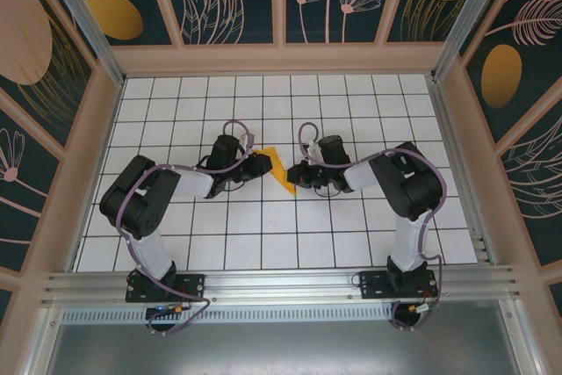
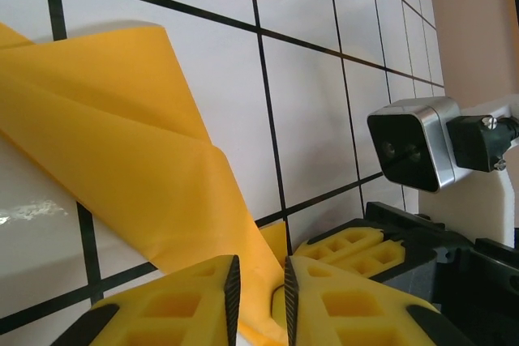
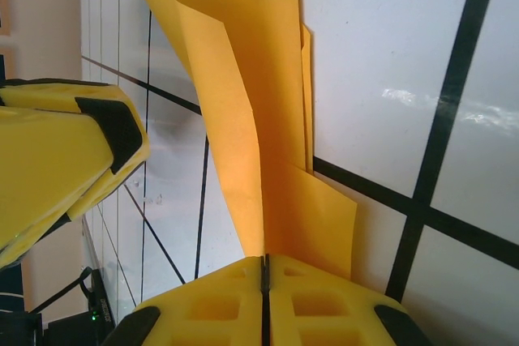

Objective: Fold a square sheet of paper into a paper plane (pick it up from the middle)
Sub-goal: Fold the wing for the fifth time at the center of the table.

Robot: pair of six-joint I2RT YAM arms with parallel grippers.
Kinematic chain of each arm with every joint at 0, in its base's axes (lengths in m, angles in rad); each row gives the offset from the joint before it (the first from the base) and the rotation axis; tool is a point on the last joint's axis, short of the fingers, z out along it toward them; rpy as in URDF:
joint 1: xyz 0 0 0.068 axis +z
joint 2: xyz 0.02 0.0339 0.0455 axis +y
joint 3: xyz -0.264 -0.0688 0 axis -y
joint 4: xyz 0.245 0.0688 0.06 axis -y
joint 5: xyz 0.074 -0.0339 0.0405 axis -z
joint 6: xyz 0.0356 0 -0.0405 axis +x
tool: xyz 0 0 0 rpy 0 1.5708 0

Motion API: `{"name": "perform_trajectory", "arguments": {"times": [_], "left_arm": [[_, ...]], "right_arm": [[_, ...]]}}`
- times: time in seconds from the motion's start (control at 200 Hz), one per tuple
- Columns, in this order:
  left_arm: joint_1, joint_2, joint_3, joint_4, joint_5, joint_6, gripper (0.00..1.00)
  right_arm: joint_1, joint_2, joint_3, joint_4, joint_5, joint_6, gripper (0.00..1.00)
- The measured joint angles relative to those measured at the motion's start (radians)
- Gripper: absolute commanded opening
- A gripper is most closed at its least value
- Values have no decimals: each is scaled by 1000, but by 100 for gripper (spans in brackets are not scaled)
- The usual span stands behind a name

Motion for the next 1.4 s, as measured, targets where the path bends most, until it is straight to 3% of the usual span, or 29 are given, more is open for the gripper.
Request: {"name": "perform_trajectory", "arguments": {"times": [0.575,0.916,1.236,1.401], "left_arm": [[0,122,57,10,5,-11,18],[0,122,58,10,5,-11,18],[0,122,58,10,5,-11,18],[0,122,58,10,5,-11,18]], "right_arm": [[0,-3,9,-21,-11,-24,15],[2,-68,9,-152,5,-53,21],[12,-99,9,-211,20,-83,21],[18,-113,9,-235,35,-102,15]]}}
